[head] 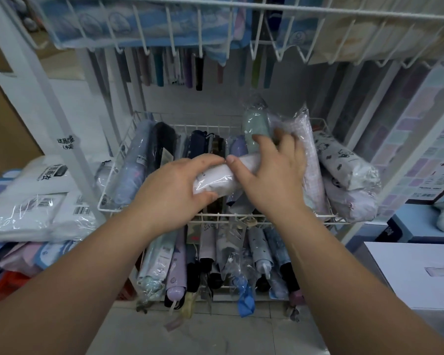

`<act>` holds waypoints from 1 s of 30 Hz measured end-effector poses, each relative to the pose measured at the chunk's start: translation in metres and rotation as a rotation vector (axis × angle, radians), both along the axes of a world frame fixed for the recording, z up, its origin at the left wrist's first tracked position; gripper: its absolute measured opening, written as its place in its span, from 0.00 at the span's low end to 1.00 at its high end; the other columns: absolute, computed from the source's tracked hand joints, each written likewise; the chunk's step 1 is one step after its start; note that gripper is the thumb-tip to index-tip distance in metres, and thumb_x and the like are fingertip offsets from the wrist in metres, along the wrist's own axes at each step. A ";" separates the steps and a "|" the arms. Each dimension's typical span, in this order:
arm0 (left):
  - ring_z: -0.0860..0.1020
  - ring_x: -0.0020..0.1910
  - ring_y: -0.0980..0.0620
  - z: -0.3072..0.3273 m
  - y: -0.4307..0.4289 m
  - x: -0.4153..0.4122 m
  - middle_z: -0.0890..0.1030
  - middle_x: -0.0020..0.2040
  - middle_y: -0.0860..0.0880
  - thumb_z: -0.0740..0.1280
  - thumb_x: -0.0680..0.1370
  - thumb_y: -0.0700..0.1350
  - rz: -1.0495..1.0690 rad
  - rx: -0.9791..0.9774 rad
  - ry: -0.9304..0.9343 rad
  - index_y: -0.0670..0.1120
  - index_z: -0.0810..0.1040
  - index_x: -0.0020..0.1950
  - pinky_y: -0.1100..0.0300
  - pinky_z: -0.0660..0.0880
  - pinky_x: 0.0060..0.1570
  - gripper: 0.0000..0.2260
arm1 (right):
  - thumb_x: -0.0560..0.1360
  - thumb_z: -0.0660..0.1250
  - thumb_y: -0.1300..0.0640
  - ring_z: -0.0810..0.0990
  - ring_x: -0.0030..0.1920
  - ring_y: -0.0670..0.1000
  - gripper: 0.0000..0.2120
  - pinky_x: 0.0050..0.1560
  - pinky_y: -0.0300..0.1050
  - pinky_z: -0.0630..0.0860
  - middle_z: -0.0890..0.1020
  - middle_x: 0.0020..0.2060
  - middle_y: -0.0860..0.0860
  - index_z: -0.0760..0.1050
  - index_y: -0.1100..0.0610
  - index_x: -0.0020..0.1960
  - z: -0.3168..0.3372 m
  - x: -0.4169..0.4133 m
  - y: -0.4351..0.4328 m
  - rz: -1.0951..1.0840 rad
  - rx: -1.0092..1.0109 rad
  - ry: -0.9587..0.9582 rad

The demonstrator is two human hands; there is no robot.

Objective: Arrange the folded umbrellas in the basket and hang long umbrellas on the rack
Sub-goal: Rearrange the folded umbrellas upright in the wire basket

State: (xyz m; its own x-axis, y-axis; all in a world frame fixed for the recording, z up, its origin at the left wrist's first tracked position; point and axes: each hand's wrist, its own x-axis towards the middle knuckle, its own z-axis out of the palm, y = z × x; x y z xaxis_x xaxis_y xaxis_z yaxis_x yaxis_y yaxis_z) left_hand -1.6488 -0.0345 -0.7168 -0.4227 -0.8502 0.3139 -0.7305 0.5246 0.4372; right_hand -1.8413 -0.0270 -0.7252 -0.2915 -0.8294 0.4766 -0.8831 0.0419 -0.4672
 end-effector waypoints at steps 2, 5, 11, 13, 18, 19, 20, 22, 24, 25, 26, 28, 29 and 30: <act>0.78 0.53 0.51 -0.001 0.000 0.004 0.80 0.59 0.54 0.73 0.75 0.54 0.050 -0.034 0.039 0.68 0.66 0.71 0.49 0.77 0.54 0.28 | 0.71 0.65 0.29 0.56 0.77 0.60 0.35 0.76 0.61 0.56 0.62 0.76 0.56 0.69 0.46 0.72 0.002 0.010 0.001 -0.008 -0.055 -0.038; 0.80 0.49 0.52 -0.003 -0.007 0.008 0.80 0.58 0.55 0.72 0.76 0.52 0.171 0.003 0.238 0.66 0.70 0.70 0.51 0.79 0.51 0.25 | 0.70 0.71 0.34 0.58 0.75 0.60 0.36 0.75 0.56 0.60 0.60 0.74 0.56 0.67 0.47 0.73 0.004 0.027 -0.004 0.075 -0.087 -0.203; 0.80 0.43 0.60 -0.008 -0.026 -0.006 0.81 0.52 0.60 0.71 0.78 0.52 0.277 0.131 0.567 0.60 0.74 0.67 0.60 0.80 0.43 0.18 | 0.72 0.72 0.42 0.80 0.59 0.51 0.38 0.59 0.48 0.78 0.76 0.66 0.51 0.59 0.44 0.78 0.013 0.055 -0.040 0.369 0.198 -0.727; 0.80 0.40 0.65 -0.014 -0.033 -0.009 0.82 0.51 0.60 0.68 0.79 0.52 0.247 0.238 0.626 0.60 0.73 0.69 0.66 0.80 0.37 0.18 | 0.75 0.71 0.48 0.80 0.62 0.54 0.39 0.59 0.53 0.81 0.72 0.72 0.53 0.55 0.44 0.80 0.009 0.061 -0.051 0.403 0.213 -0.857; 0.78 0.62 0.54 -0.019 -0.049 0.007 0.79 0.65 0.54 0.61 0.84 0.51 0.155 0.275 0.433 0.54 0.74 0.73 0.59 0.75 0.61 0.17 | 0.74 0.70 0.57 0.82 0.58 0.54 0.39 0.59 0.53 0.81 0.76 0.68 0.55 0.57 0.48 0.81 0.002 0.058 -0.074 0.371 0.249 -0.800; 0.79 0.60 0.52 -0.016 -0.050 0.014 0.81 0.63 0.51 0.61 0.84 0.50 0.175 0.196 0.347 0.52 0.76 0.71 0.57 0.74 0.61 0.16 | 0.74 0.70 0.57 0.82 0.57 0.53 0.38 0.58 0.50 0.81 0.76 0.68 0.56 0.58 0.49 0.80 0.002 0.059 -0.078 0.379 0.261 -0.766; 0.79 0.57 0.48 -0.013 -0.051 0.021 0.83 0.59 0.48 0.61 0.83 0.50 0.225 0.091 0.229 0.51 0.78 0.68 0.55 0.74 0.59 0.15 | 0.74 0.70 0.58 0.82 0.55 0.51 0.38 0.55 0.46 0.81 0.76 0.69 0.56 0.59 0.49 0.80 0.002 0.060 -0.080 0.382 0.280 -0.710; 0.77 0.57 0.40 -0.010 -0.056 0.034 0.82 0.56 0.42 0.64 0.81 0.53 0.354 -0.073 -0.045 0.48 0.79 0.65 0.49 0.75 0.57 0.16 | 0.75 0.68 0.58 0.78 0.49 0.50 0.37 0.42 0.36 0.75 0.77 0.68 0.57 0.58 0.49 0.81 0.002 0.064 -0.084 0.393 0.303 -0.597; 0.75 0.59 0.37 -0.011 -0.060 0.040 0.80 0.57 0.40 0.64 0.78 0.58 0.440 -0.064 -0.282 0.47 0.78 0.64 0.46 0.74 0.57 0.20 | 0.76 0.68 0.57 0.79 0.53 0.52 0.37 0.42 0.36 0.74 0.75 0.71 0.56 0.56 0.49 0.81 0.002 0.069 -0.087 0.403 0.328 -0.451; 0.74 0.60 0.37 -0.013 -0.062 0.041 0.80 0.58 0.41 0.64 0.77 0.60 0.447 -0.026 -0.373 0.47 0.76 0.63 0.46 0.73 0.58 0.22 | 0.77 0.67 0.56 0.79 0.59 0.53 0.37 0.49 0.37 0.75 0.72 0.73 0.55 0.55 0.50 0.82 0.002 0.070 -0.087 0.407 0.347 -0.363; 0.73 0.63 0.38 -0.015 -0.064 0.041 0.80 0.60 0.42 0.63 0.76 0.62 0.438 0.009 -0.439 0.47 0.75 0.63 0.44 0.71 0.61 0.24 | 0.77 0.67 0.55 0.77 0.65 0.54 0.37 0.56 0.39 0.75 0.70 0.75 0.54 0.55 0.50 0.82 0.001 0.072 -0.087 0.413 0.362 -0.287; 0.68 0.70 0.40 -0.022 -0.069 0.042 0.77 0.66 0.44 0.64 0.75 0.60 0.392 0.048 -0.501 0.47 0.71 0.68 0.37 0.63 0.69 0.26 | 0.77 0.67 0.54 0.73 0.70 0.55 0.36 0.65 0.41 0.73 0.67 0.77 0.53 0.56 0.51 0.82 -0.001 0.074 -0.088 0.419 0.385 -0.216; 0.65 0.73 0.41 -0.024 -0.073 0.043 0.76 0.67 0.44 0.66 0.75 0.57 0.368 0.070 -0.498 0.47 0.69 0.70 0.33 0.60 0.71 0.27 | 0.78 0.67 0.54 0.73 0.71 0.55 0.36 0.66 0.42 0.72 0.67 0.77 0.53 0.55 0.52 0.82 -0.002 0.074 -0.089 0.419 0.392 -0.208; 0.64 0.75 0.42 -0.023 -0.076 0.045 0.77 0.67 0.45 0.68 0.74 0.55 0.347 0.090 -0.477 0.47 0.69 0.70 0.31 0.58 0.71 0.26 | 0.78 0.67 0.53 0.73 0.71 0.56 0.37 0.66 0.43 0.72 0.67 0.77 0.54 0.55 0.52 0.82 -0.003 0.074 -0.090 0.417 0.402 -0.197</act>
